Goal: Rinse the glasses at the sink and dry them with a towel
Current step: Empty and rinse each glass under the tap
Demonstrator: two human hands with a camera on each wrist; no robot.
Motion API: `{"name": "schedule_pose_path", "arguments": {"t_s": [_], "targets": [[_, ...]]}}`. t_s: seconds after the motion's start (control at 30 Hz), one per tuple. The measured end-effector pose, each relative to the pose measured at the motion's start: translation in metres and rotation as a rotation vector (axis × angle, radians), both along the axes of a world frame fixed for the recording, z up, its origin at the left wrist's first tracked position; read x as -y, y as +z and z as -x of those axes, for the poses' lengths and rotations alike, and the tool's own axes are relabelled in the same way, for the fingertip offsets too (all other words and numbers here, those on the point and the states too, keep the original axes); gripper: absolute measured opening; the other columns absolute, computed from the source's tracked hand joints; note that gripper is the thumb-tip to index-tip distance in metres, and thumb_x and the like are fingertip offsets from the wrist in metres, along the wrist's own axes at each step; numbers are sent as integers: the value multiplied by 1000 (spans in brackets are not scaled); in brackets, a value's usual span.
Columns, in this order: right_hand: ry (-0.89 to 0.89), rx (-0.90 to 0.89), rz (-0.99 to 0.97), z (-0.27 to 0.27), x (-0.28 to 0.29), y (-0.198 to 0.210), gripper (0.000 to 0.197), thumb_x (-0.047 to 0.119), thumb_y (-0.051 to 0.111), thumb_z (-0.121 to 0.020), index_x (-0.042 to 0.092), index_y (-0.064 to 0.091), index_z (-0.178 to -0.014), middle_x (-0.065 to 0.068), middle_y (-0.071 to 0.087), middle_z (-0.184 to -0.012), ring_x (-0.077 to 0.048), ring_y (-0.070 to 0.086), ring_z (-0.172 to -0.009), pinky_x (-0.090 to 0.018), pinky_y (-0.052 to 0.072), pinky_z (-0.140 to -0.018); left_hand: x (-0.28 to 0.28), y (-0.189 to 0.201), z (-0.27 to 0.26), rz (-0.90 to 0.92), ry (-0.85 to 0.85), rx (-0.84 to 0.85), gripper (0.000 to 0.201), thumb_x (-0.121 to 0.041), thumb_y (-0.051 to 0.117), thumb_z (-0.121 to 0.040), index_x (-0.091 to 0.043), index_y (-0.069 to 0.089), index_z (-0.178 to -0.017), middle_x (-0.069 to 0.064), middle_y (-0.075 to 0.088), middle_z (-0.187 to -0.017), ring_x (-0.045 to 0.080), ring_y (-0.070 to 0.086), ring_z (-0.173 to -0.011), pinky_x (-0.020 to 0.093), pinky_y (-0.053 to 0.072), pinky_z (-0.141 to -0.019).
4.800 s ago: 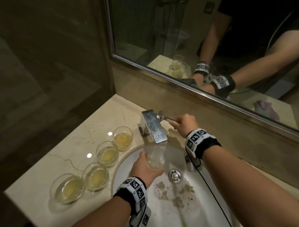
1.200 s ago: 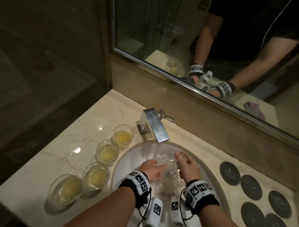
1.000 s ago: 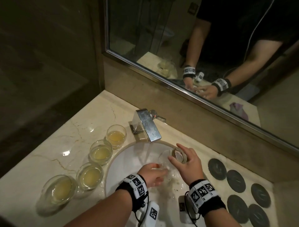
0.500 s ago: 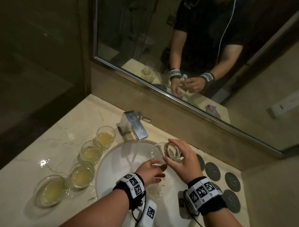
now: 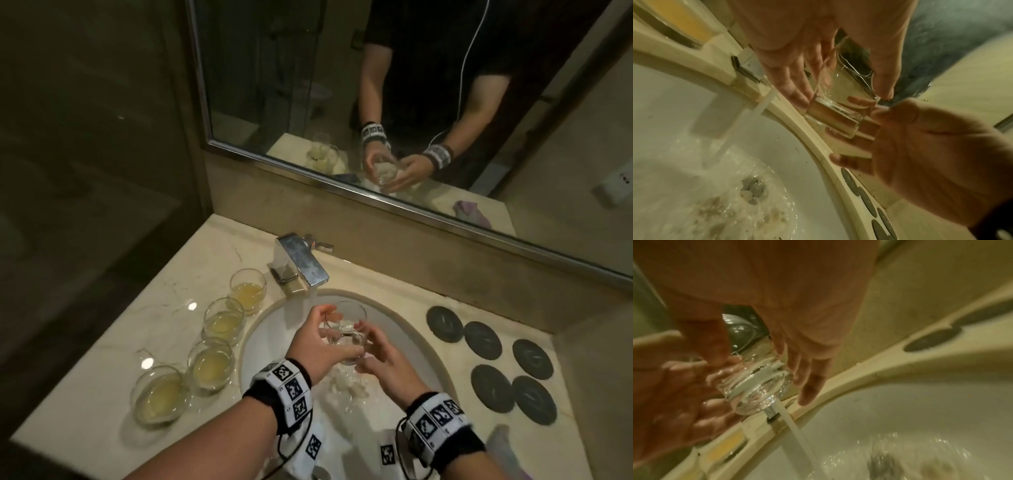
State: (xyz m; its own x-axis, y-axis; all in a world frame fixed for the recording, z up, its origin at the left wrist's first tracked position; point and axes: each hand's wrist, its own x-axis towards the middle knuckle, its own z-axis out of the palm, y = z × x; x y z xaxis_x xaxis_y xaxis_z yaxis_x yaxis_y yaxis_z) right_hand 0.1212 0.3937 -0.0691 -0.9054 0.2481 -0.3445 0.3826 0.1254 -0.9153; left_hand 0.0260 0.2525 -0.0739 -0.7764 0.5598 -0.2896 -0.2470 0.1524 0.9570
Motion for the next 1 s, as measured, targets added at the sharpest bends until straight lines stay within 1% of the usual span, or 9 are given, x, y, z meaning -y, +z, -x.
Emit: {"name": "schedule_pose_path", "arguments": {"t_s": [0.07, 0.17, 0.27, 0.4, 0.57, 0.7, 0.8, 0.9, 1.0], "targets": [[89, -24, -243, 4, 1, 3, 75, 28, 76, -73, 45, 34, -132, 13, 53, -130, 0, 56, -114, -27, 52, -92, 2, 2, 0, 47, 0, -29, 88, -35, 88, -52, -32, 44, -128, -13, 56, -120, 7, 60, -104, 37, 57, -88], [69, -105, -389, 14, 6, 7, 98, 38, 84, -62, 37, 28, -142, 17, 49, -126, 2, 50, -115, -22, 46, -94, 0, 9, -3, 72, 15, -35, 87, -38, 85, -49, -31, 44, -125, -11, 55, -120, 9, 59, -102, 38, 57, -86], [8, -133, -464, 25, 10, 4, 93, 31, 87, -59, 32, 34, -136, 18, 51, -117, 2, 50, -108, -18, 44, -93, 1, 9, -3, 98, -11, -51, 87, -39, 87, -53, -37, 39, -126, -12, 52, -127, 6, 57, -107, 37, 56, -90], [-124, -117, -437, 47, -1, -9, 84, 27, 88, -59, 27, 37, -126, 12, 55, -110, -5, 56, -100, -27, 49, -91, 15, 2, -1, 239, -13, -26, 87, -43, 82, -71, -31, 31, -141, -13, 43, -130, 14, 51, -120, 32, 47, -99], [-289, -92, -431, 96, -23, -13, 82, 25, 87, -65, 15, 36, -127, 3, 54, -114, -15, 56, -103, -25, 47, -90, 46, -19, -6, 367, 60, 59, 61, -46, 75, -78, -24, 46, -127, -7, 60, -111, 11, 63, -97, 23, 50, -72], [-282, -71, -460, 139, -44, -25, 81, 22, 88, -63, 12, 38, -126, -2, 54, -118, -20, 57, -105, -25, 47, -90, 66, -35, -9, 395, 101, 79, 51, -48, 73, -79, -27, 49, -119, -5, 66, -104, 11, 66, -91, 31, 56, -83], [-300, -42, -517, 160, -53, -36, 81, 30, 90, -59, 16, 40, -121, -5, 53, -117, -20, 53, -102, -28, 48, -90, 75, -43, -11, 408, 120, 93, 46, -51, 72, -78, -32, 49, -113, -8, 67, -102, 12, 66, -92, 36, 54, -90], [-329, -32, -544, 175, -59, -46, 83, 39, 90, -57, 15, 41, -119, -5, 56, -113, -24, 57, -100, -36, 52, -89, 81, -46, -12, 395, 156, 113, 45, -48, 74, -77, -31, 50, -111, -7, 68, -99, 14, 69, -86, 32, 57, -82], [-310, -17, -522, 186, -60, -54, 83, 41, 88, -60, 14, 38, -121, -4, 59, -113, -26, 62, -99, -37, 53, -87, 85, -47, -13, 388, 164, 124, 43, -49, 73, -77, -33, 49, -109, -7, 69, -98, 14, 70, -85, 26, 56, -74]]}}
